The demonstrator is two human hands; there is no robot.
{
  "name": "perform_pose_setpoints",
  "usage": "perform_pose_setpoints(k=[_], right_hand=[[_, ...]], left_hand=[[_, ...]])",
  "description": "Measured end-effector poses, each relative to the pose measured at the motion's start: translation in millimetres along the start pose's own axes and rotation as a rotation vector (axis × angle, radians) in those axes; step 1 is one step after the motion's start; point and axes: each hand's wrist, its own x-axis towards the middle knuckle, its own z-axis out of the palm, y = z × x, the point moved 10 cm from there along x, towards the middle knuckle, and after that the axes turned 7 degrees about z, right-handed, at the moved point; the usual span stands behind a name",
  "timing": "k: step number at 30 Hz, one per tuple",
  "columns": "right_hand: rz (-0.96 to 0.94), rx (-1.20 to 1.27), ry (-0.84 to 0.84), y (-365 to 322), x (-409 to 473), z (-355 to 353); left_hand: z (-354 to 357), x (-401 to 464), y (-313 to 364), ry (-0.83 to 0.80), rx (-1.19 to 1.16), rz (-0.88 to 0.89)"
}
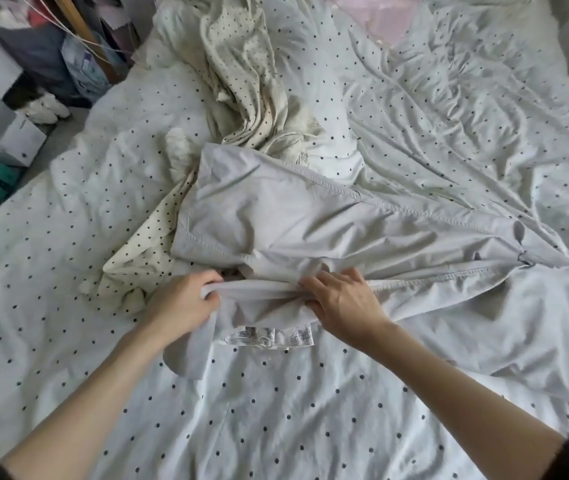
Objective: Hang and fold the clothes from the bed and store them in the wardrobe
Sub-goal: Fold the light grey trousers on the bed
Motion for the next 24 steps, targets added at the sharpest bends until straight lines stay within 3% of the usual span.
perform_pose_setpoints(k=[8, 11, 13, 16, 20, 22, 24], right_hand=[[0.197, 0.206, -0.028, 15, 35, -2], [0.275, 0.254, -0.022, 23, 42, -3], [0.340, 0.255, -0.018, 29, 45, -2], [0.335, 0.158, 0.072, 24, 48, -12], [0.050, -0.001, 0.266, -22, 37, -29], [-0.067, -0.148, 0.227, -43, 30, -13], [-0.061, -0.246, 0.152, -45, 31, 3]], left_hand=[[-52, -5, 5, 0.392, 0.092, 0.180], [-37, -21, 27, 0.343, 0.231, 0.422], [-18, -27, 28, 0.260, 0.379, 0.483], [-10, -23, 5, 0.225, 0.457, 0.353], [-2, -14, -10, 0.215, 0.455, 0.220], [6, -9, -10, 0.200, 0.454, 0.177], [8, -5, -11, 0.225, 0.455, 0.141]])
